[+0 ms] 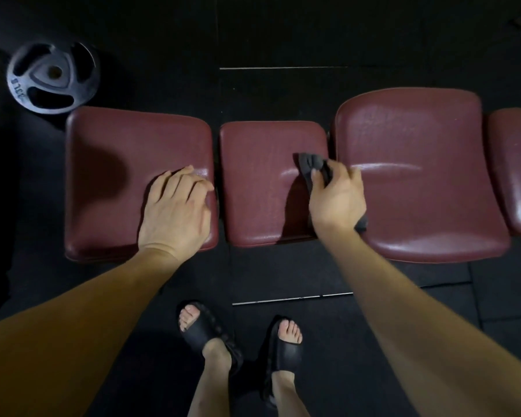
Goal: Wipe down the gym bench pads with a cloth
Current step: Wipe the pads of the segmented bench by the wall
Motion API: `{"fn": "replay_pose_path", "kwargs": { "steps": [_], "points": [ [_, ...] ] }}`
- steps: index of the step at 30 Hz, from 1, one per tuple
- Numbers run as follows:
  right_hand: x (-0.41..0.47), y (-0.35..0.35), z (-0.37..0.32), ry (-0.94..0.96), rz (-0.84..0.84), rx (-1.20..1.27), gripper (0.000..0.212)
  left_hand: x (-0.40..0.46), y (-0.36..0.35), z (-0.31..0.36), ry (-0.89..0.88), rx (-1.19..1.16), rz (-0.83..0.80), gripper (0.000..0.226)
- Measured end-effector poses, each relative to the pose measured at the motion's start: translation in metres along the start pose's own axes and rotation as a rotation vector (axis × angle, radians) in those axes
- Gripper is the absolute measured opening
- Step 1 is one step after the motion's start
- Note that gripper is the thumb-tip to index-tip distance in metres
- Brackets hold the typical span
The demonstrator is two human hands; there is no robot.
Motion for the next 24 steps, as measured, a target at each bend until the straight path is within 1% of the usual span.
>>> {"fn": "replay_pose_path", "kwargs": {
  "steps": [2,4,5,8,11,16,20,22,24],
  "points": [
    [0.021,-0.001,-0.007,-0.043,-0.016,0.027,0.04,0.0,0.0,-0.001,0.003,-0.003,0.002,0.039],
    [0.017,0.002,-0.001,-0.053,-0.033,0.053,0.04,-0.001,0.0,-0.001,0.013,-0.003,-0.002,0.039],
    [0.006,0.005,0.007,-0.04,-0.033,0.049,0.041,-0.002,0.0,-0.001,0.022,0.0,-0.006,0.039],
    [-0.035,0.013,0.037,0.075,0.034,0.018,0.04,-0.001,0.002,0.0,0.035,0.008,-0.019,0.038],
    [-0.039,0.012,0.045,0.1,0.03,0.03,0.037,0.0,0.003,0.0,0.05,0.002,-0.024,0.037],
    [0.009,-0.003,0.01,0.07,0.029,0.065,0.038,0.001,0.002,-0.001,0.054,0.003,-0.043,0.041],
    [0.057,-0.02,-0.045,0.038,0.087,0.055,0.037,0.002,0.001,-0.001,0.052,0.03,-0.042,0.044],
    [0.061,-0.031,-0.079,0.153,0.056,0.004,0.034,0.003,0.002,-0.002,0.076,0.008,-0.032,0.046],
    [0.044,-0.04,-0.104,0.354,0.027,-0.046,0.036,0.003,0.002,-0.002,0.085,0.003,-0.038,0.047]
  ]
}}
Point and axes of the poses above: each hand's wrist, its own x-axis towards the middle knuckle, its own y-axis out of the back of the hand, z = x × y, the point moved 2 cm from there along x, towards the middle knuckle, and after that the axes turned 4 degrees about -y, right-handed, at the moved point
